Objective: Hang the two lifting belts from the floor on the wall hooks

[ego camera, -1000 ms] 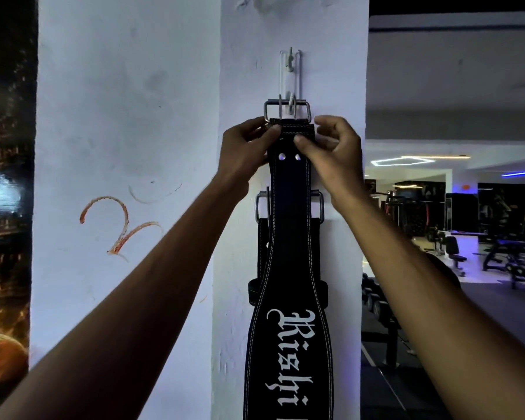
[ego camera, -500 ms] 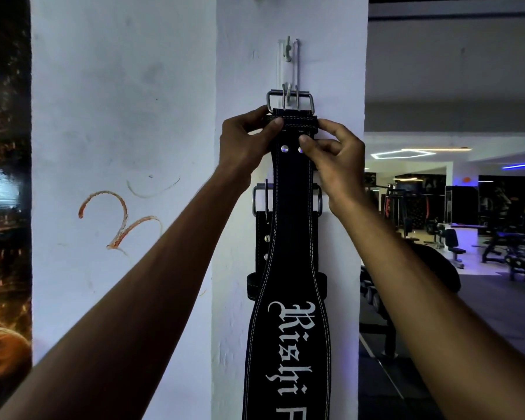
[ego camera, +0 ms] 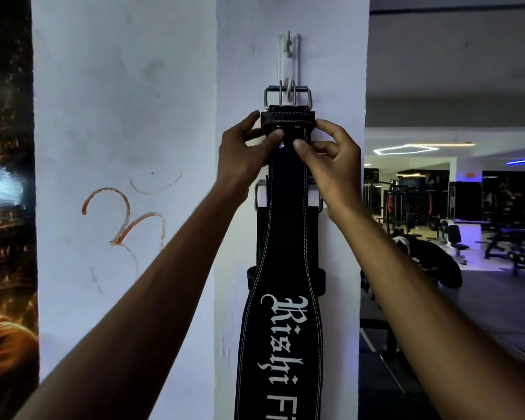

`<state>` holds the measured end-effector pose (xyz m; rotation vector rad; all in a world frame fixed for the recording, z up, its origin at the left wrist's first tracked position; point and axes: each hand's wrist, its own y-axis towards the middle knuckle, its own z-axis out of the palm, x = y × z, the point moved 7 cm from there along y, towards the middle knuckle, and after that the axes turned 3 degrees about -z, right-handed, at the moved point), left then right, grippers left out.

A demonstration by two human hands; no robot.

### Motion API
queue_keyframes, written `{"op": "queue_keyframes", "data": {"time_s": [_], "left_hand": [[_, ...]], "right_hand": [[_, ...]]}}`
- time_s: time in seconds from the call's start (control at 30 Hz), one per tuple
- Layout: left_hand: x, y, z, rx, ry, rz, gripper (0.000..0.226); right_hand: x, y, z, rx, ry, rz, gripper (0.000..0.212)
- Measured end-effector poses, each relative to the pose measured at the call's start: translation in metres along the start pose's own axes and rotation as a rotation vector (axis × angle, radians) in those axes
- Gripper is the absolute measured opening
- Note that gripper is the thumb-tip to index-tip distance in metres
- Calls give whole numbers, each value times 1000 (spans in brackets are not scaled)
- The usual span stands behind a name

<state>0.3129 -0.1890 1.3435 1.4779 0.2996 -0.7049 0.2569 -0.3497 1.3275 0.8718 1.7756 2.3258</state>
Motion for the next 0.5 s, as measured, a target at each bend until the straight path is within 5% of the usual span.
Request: {"op": "queue_keyframes", "data": {"time_s": [0.27, 0.5], "left_hand": [[33, -49, -18, 140, 54, -101, 26], [58, -84, -29, 208, 82, -192, 19]], "right_hand": [[11, -45, -14, -52, -311, -225, 26], [0, -106, -8, -37, -410, -137, 29]]}}
